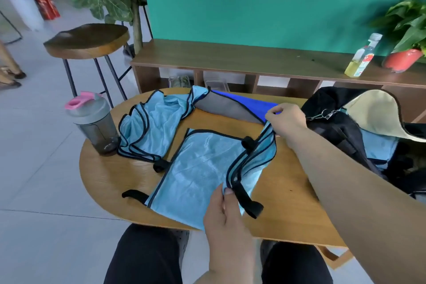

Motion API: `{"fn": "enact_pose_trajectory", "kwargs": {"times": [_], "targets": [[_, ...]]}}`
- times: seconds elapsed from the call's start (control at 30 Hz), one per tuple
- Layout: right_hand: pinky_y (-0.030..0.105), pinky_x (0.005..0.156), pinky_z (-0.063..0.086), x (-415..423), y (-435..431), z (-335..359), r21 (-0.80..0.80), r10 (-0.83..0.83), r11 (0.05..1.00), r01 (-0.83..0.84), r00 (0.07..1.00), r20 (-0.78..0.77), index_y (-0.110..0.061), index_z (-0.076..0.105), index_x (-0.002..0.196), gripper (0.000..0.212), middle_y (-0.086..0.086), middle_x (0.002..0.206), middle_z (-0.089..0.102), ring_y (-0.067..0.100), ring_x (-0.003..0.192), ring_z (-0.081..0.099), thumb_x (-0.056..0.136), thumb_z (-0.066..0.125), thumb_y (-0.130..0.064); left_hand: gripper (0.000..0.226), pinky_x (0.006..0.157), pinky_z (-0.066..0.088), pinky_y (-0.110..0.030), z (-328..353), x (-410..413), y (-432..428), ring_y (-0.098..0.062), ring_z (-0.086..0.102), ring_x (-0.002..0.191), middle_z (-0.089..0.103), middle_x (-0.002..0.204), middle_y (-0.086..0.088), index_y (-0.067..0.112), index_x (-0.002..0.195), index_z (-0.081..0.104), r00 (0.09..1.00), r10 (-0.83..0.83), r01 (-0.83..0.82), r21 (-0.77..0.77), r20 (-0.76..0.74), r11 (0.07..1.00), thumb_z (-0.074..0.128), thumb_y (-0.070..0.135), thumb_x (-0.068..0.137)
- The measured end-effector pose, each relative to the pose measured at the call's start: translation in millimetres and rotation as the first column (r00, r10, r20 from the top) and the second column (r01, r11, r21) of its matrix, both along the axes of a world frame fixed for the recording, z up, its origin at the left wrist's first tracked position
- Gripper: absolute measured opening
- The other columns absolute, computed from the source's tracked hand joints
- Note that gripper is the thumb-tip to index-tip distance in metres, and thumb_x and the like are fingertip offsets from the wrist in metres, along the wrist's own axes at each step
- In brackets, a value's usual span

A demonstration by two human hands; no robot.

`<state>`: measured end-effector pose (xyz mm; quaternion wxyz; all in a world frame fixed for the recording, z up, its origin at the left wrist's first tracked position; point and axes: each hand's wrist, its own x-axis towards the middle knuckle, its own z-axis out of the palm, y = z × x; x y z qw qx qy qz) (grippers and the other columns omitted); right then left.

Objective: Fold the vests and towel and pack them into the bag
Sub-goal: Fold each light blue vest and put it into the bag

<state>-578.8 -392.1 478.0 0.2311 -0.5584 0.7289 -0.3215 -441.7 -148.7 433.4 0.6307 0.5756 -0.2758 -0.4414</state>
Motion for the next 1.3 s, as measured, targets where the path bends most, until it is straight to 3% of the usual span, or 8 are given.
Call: {"fn": "enact_pose_trajectory", "kwargs": {"times": [0.13,0.27,0.37,0.43,0.57,0.73,1.0,1.3], "targets": [[0.055,0.064,0.064,62,-14,0,0.003,0.084,0.996,-0.084,0.996,0.036,-0.013,0.071,0.067,0.02,0.009,0.067,0.066,0.033,0.066,0.069,0.081,0.058,-0.015,0.026,0.079,0.041,-0.028,-4,32,-3,-0.009,0.059,0.074,0.068,0.082,0.019,0.025,0.103,0.075,0.97,0.122,-0.109,0.073,-0.211,0.991,0.051,0.025,0.111],[0.051,0.063,0.065,124,-30,-13,0.028,0.203,0.979,-0.203,0.979,-0.002,-0.016,0.055,0.056,0.03,0.002,0.056,0.046,0.027,0.056,0.054,0.086,0.055,-0.014,0.022,0.096,0.051,-0.033,-15,63,-10,-0.003,0.068,0.096,0.075,0.104,0.015,0.04,0.114,0.075,0.893,0.318,-0.268,0.191,-0.32,0.944,0.058,0.028,0.108],[0.032,0.057,0.058,162,-41,-33,0.09,0.262,0.96,-0.264,0.965,0.032,-0.016,0.074,0.092,0.013,-0.004,0.075,0.066,0.014,0.067,0.066,0.094,0.063,-0.022,0.036,0.073,0.045,-0.034,-26,91,-14,-0.011,0.051,0.064,0.056,0.073,-0.006,0.044,0.084,0.076,0.862,0.369,-0.28,0.281,-0.347,0.918,0.055,0.027,0.109],[0.036,0.067,0.063,174,-46,-55,0.167,0.324,0.921,-0.353,0.929,0.178,-0.019,0.067,0.118,0.019,0.002,0.097,0.073,0.019,0.083,0.074,0.099,0.061,-0.021,0.028,0.075,0.049,-0.038,-39,110,-16,-0.019,0.061,0.073,0.069,0.087,-0.012,0.029,0.093,0.077,0.837,0.406,-0.278,0.354,-0.366,0.893,0.053,0.025,0.108],[0.042,0.1,0.055,158,-38,-92,0.155,0.54,0.841,-0.518,0.793,-0.283,-0.031,0.052,0.143,0.035,0.001,0.135,0.065,0.025,0.12,0.062,0.108,0.048,-0.029,0.022,0.089,0.058,-0.045,-57,132,-23,-0.028,0.071,0.091,0.077,0.101,-0.013,0.013,0.099,0.073,0.806,0.442,-0.263,0.431,-0.394,0.863,0.053,0.016,0.107],[0.041,0.13,0.016,109,-6,-137,0.259,0.674,0.716,-0.648,0.545,-0.498,-0.033,0.027,0.165,0.062,-0.01,0.175,0.012,0.016,0.161,0.005,0.109,0.031,-0.058,0.023,0.097,0.056,-0.047,-59,138,-35,-0.024,0.072,0.094,0.079,0.097,-0.005,0.019,0.102,0.074,0.804,0.427,-0.227,0.45,-0.413,0.863,0.052,0.017,0.109],[0.045,0.13,0.015,56,72,-149,0.149,0.211,0.976,-0.158,0.847,-0.487,-0.031,0.029,0.163,0.064,-0.005,0.174,0.011,0.021,0.16,0.005,0.106,0.026,-0.061,0.015,0.095,0.059,-0.059,-56,171,-89,-0.036,0.073,0.094,0.075,0.099,-0.02,0.026,0.098,0.068,0.993,0.012,0.046,0.467,-0.121,0.883,0.061,0.015,0.105],[0.051,0.13,0.016,32,153,-134,0.179,-0.017,0.98,0.088,0.93,-0.366,-0.022,0.022,0.164,0.075,0.007,0.173,0.009,0.029,0.16,0.001,0.103,0.026,-0.065,0.037,0.088,0.064,-0.048,-53,174,-141,-0.026,0.07,0.105,0.067,0.117,0.001,0.022,0.139,0.063,0.857,-0.457,0.333,0.421,0.239,0.844,0.064,0.014,0.103]]}}
